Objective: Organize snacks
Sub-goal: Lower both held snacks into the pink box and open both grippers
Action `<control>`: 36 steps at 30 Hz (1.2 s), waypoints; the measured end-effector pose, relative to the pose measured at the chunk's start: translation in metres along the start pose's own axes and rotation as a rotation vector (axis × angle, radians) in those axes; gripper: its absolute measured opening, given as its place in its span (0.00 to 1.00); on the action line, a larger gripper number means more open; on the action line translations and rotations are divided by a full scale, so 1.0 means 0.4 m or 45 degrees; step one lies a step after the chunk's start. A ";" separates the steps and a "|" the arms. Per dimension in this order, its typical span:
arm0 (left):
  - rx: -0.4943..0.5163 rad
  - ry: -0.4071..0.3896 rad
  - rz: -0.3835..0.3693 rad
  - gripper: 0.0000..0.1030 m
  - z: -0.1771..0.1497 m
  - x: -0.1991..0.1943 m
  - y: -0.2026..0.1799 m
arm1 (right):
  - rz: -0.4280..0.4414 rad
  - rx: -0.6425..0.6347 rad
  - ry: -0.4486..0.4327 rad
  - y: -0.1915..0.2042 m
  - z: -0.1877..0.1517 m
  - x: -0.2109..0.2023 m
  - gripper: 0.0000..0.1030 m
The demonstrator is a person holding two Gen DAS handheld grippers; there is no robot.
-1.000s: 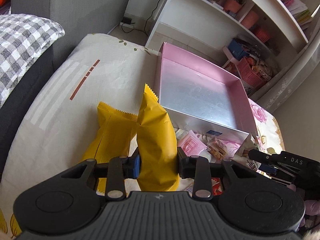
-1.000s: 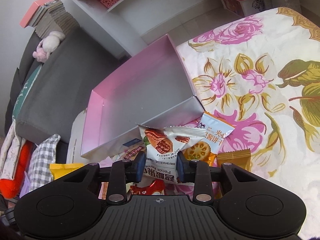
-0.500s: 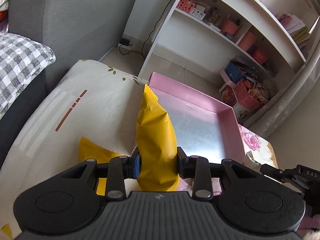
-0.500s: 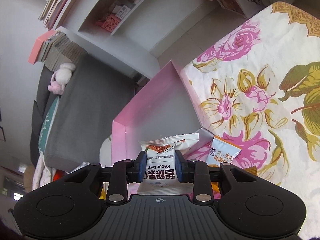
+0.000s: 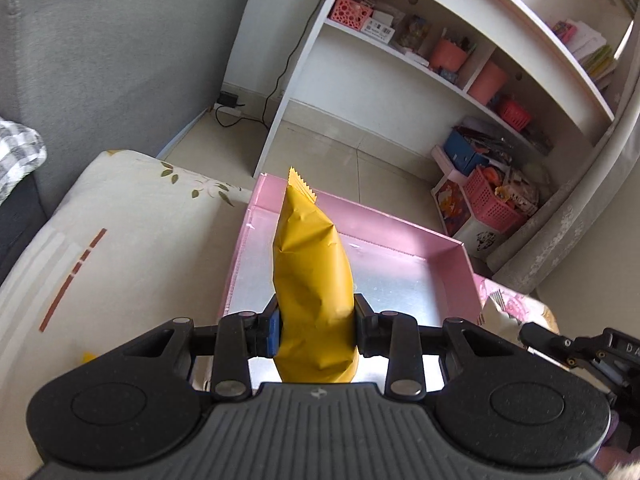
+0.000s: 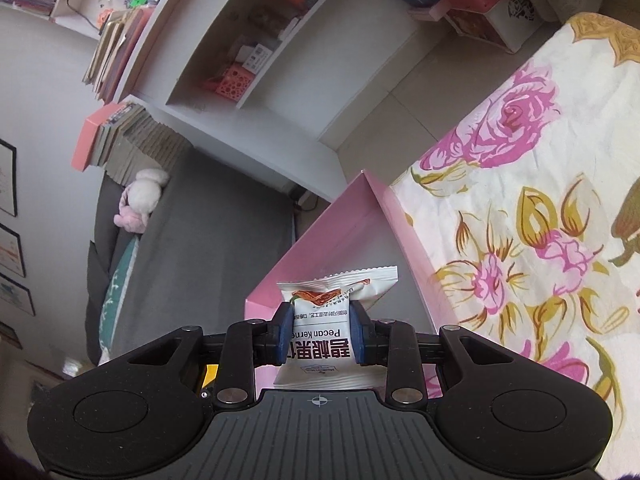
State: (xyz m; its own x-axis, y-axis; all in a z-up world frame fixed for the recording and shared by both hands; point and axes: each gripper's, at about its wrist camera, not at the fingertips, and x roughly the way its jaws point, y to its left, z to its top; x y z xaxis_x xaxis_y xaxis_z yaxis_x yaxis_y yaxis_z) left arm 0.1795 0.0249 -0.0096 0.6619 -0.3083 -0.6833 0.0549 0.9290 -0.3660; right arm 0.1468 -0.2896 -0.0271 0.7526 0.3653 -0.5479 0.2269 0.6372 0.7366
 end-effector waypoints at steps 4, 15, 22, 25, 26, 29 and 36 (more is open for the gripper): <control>0.073 0.003 0.000 0.30 -0.005 0.032 -0.007 | -0.038 -0.078 0.016 0.002 -0.006 0.032 0.28; 0.120 0.047 0.015 0.34 -0.019 0.067 0.000 | -0.046 -0.123 0.030 -0.009 -0.013 0.053 0.31; 0.215 -0.020 0.091 0.61 -0.017 0.035 -0.013 | -0.087 -0.173 0.051 0.010 -0.024 0.050 0.49; 0.247 -0.024 0.107 0.66 -0.021 0.019 -0.019 | -0.101 -0.204 0.052 0.023 -0.030 0.038 0.57; 0.252 -0.022 0.111 0.69 -0.022 0.014 -0.021 | -0.109 -0.214 0.051 0.027 -0.033 0.032 0.60; 0.268 -0.008 0.113 0.75 -0.029 -0.005 -0.026 | -0.127 -0.237 0.048 0.037 -0.044 0.010 0.69; 0.286 0.026 0.110 0.90 -0.059 -0.065 -0.022 | -0.142 -0.271 0.056 0.061 -0.077 -0.058 0.82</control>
State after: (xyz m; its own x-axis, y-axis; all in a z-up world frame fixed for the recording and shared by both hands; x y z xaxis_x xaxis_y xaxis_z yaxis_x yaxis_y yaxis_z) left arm 0.1441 0.0199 -0.0038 0.6561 -0.2275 -0.7196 0.1652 0.9736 -0.1573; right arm 0.1157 -0.2617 -0.0086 0.7012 0.3111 -0.6415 0.1684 0.8021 0.5730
